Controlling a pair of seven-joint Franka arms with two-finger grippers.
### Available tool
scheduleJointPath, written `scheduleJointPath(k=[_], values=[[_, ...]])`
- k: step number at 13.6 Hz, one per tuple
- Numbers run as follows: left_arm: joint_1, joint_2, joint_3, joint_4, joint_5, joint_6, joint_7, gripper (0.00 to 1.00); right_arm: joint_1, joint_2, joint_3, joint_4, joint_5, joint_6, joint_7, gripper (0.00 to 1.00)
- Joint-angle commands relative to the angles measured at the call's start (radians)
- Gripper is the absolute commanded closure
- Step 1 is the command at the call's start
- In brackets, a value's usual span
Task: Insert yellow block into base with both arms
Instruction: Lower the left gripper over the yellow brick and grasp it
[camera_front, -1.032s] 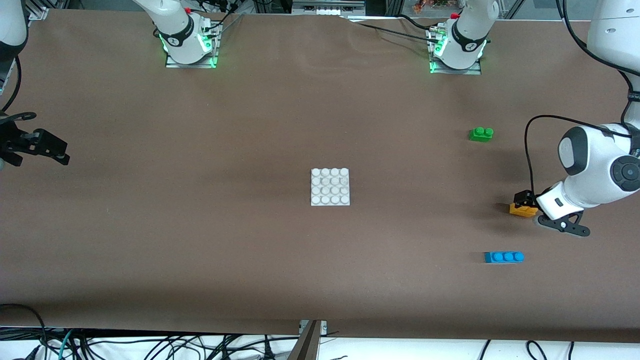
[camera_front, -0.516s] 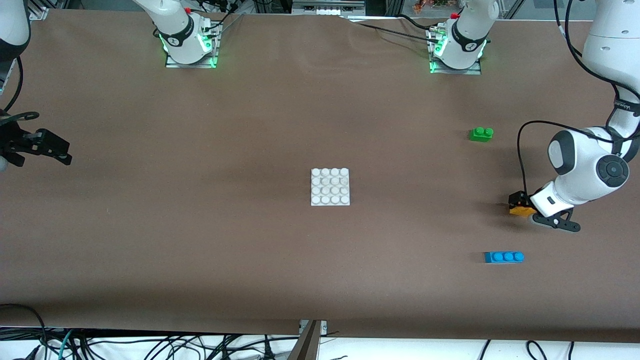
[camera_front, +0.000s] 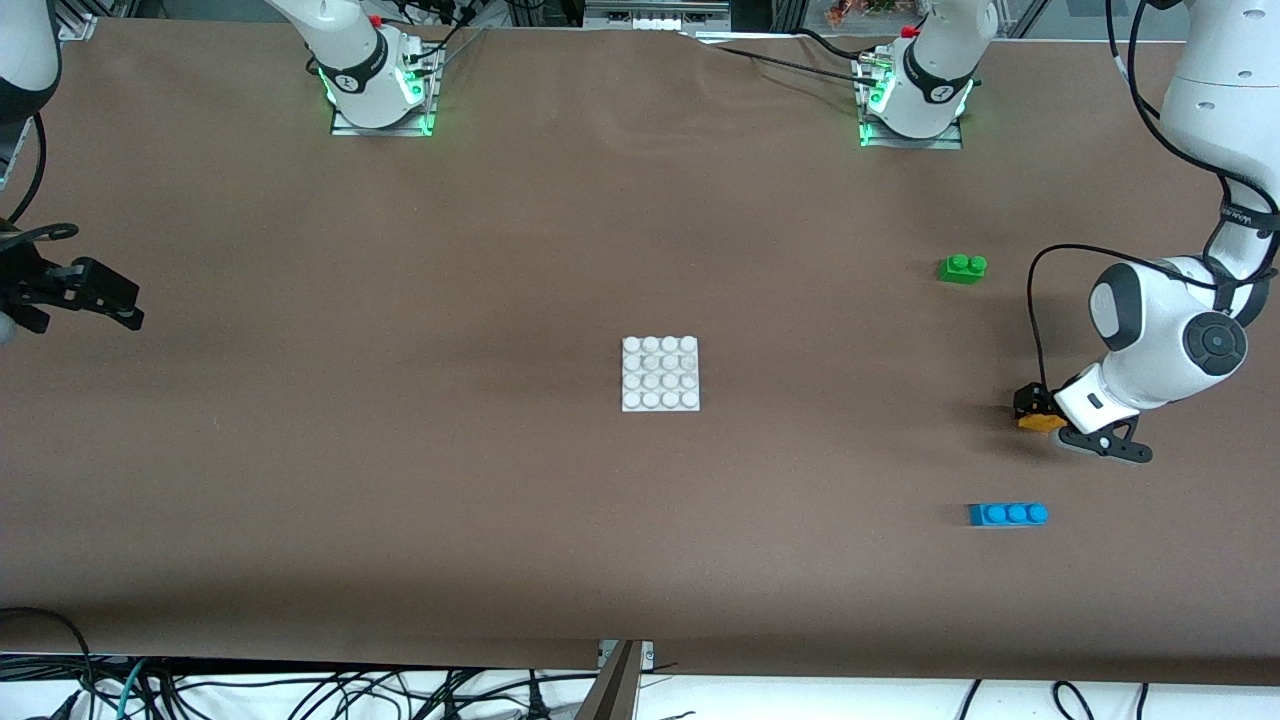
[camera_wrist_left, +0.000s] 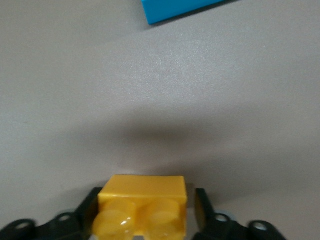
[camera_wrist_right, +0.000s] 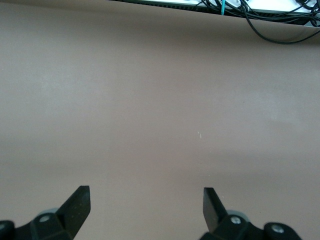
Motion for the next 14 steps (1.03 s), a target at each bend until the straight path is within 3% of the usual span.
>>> scheduleJointPath(k=[1, 4, 7, 9, 14], values=[[0.011, -0.001, -0.009, 0.003, -0.020, 0.006, 0.015, 0.65, -0.009, -0.014, 0.009, -0.011, -0.001, -0.001, -0.004, 0.00], [0.006, -0.038, -0.018, 0.010, -0.020, -0.022, 0.001, 0.72, -0.009, -0.013, 0.008, -0.011, -0.001, -0.001, -0.002, 0.00], [-0.023, -0.089, -0.044, 0.067, -0.023, -0.187, -0.046, 0.73, -0.009, -0.013, 0.008, -0.011, -0.001, -0.001, -0.004, 0.00], [-0.023, -0.121, -0.099, 0.098, -0.023, -0.290, -0.101, 0.71, -0.009, -0.013, 0.008, -0.011, -0.001, -0.001, -0.004, 0.00], [-0.023, -0.204, -0.239, 0.111, -0.034, -0.379, -0.209, 0.71, -0.009, -0.013, 0.008, -0.011, -0.001, -0.001, -0.004, 0.00]])
